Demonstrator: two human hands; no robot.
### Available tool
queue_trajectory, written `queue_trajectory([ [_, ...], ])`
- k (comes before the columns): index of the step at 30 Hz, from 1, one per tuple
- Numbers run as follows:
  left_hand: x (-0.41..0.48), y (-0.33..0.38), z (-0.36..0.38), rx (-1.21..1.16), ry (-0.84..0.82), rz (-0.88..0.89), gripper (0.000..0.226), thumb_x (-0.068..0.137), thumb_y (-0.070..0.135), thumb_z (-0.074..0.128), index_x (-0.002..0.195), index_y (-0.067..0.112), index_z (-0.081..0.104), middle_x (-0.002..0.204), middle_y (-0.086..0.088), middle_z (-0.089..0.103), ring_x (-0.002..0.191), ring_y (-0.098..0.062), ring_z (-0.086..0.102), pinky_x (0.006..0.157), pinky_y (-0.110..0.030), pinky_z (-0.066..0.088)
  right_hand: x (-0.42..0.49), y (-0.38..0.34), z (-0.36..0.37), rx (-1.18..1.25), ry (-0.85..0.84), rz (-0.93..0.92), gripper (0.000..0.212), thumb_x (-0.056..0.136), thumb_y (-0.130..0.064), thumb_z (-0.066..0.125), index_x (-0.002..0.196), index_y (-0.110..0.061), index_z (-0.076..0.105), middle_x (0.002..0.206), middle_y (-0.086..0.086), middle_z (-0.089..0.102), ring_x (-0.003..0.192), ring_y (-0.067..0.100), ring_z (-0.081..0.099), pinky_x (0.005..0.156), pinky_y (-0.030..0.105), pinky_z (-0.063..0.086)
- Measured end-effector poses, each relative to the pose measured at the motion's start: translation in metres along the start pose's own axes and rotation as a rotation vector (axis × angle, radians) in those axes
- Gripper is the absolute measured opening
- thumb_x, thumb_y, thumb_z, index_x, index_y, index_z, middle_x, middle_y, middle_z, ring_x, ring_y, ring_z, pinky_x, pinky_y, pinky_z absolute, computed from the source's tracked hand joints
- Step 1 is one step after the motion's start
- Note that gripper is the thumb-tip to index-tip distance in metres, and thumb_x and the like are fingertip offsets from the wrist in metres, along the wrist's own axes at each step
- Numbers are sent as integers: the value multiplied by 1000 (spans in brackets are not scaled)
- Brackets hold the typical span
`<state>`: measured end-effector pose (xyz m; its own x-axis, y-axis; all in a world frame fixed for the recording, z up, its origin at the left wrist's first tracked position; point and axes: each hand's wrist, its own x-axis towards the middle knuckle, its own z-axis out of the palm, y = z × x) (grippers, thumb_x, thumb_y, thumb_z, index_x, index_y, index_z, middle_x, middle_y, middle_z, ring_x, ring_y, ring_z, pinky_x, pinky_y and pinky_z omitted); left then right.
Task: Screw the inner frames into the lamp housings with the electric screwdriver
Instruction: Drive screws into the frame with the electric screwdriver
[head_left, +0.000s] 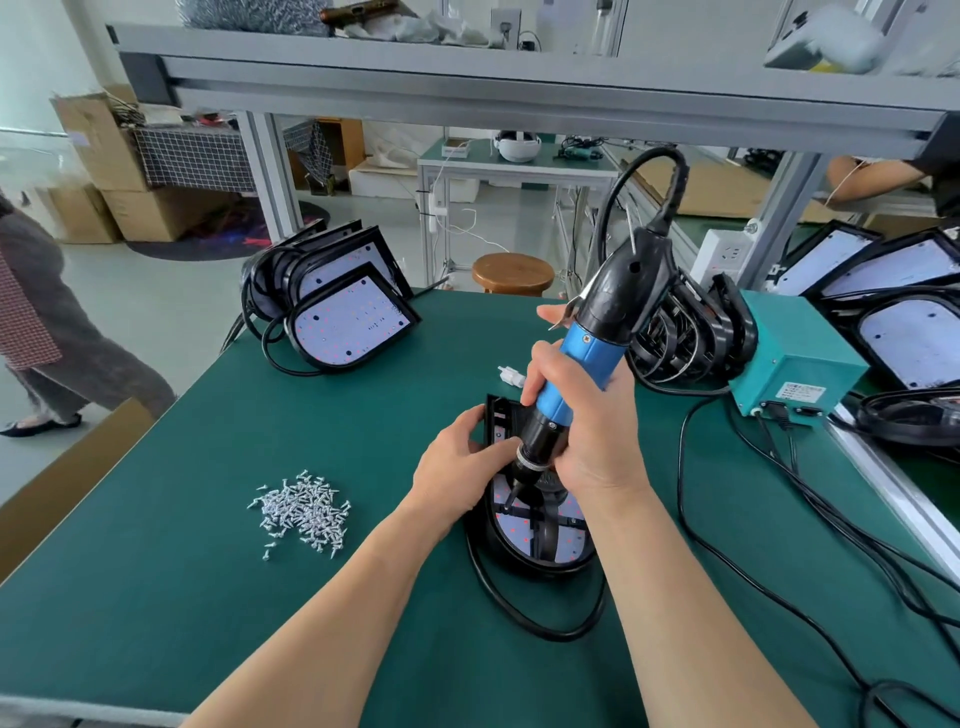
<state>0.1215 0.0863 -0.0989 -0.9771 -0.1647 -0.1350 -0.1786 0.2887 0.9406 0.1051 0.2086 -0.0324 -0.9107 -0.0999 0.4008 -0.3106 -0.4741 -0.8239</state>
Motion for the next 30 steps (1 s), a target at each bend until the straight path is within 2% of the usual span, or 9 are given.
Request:
queue_trajectory([
  [4,0,-1,-1,-7,-8,-11,73,59,62,62,128,39,60,96,-1,77,97,-27,72,96,-51,54,2,-8,0,3,-14,-22,25,78,-21,70,103,-23,70,61,7,51,58,17,50,65,23,48],
  [7,2,-6,-2,-16,-6,-12,49,67,57,67,115,49,62,95,4,78,96,-24,73,97,-50,53,11,-21,-4,6,-32,-73,23,81,-20,69,105,-19,67,59,5,51,56,16,50,61,20,46],
  [10,4,-10,-2,-39,-17,-2,37,68,55,68,104,58,61,92,8,79,94,-20,74,97,-49,54,16,-28,-21,12,67,-112,22,84,-21,69,104,-15,62,62,1,55,55,14,51,62,21,44],
  [12,5,-11,-1,-58,-23,5,40,66,57,67,106,57,61,93,9,79,95,-19,74,98,-49,53,16,-26,-38,76,220,-66,19,86,-21,70,101,-15,60,68,0,54,55,12,50,60,22,43],
  [15,6,-12,0,-72,-30,12,42,65,58,68,107,57,60,96,9,78,97,-20,74,99,-49,53,12,-15,-69,258,480,81,29,89,-25,72,108,-15,52,71,-1,48,55,9,48,55,20,40],
  [18,7,-12,0,-75,-28,10,47,65,57,68,111,55,60,96,7,79,97,-19,74,100,-48,53,1,1,-98,310,644,138,23,94,-35,68,103,-19,54,68,-5,51,58,8,47,59,21,36],
  [22,6,-11,-1,-92,-22,3,66,68,54,70,131,41,59,102,5,78,101,-20,73,102,-47,52,-6,15,-118,384,705,194,27,96,-47,63,93,-21,57,70,-7,52,57,8,50,59,20,37],
  [27,4,-11,0,-79,-7,10,53,73,53,68,125,46,59,96,5,79,98,-16,74,102,-45,52,-6,25,-125,458,695,249,38,94,-56,62,98,-19,58,69,-6,53,57,10,50,52,20,40],
  [30,2,-12,1,-63,-1,19,75,72,66,64,139,34,55,98,6,79,100,-12,72,103,-42,51,-7,28,-130,478,698,275,39,93,-54,64,100,-16,59,70,-4,54,57,11,51,55,21,39],
])
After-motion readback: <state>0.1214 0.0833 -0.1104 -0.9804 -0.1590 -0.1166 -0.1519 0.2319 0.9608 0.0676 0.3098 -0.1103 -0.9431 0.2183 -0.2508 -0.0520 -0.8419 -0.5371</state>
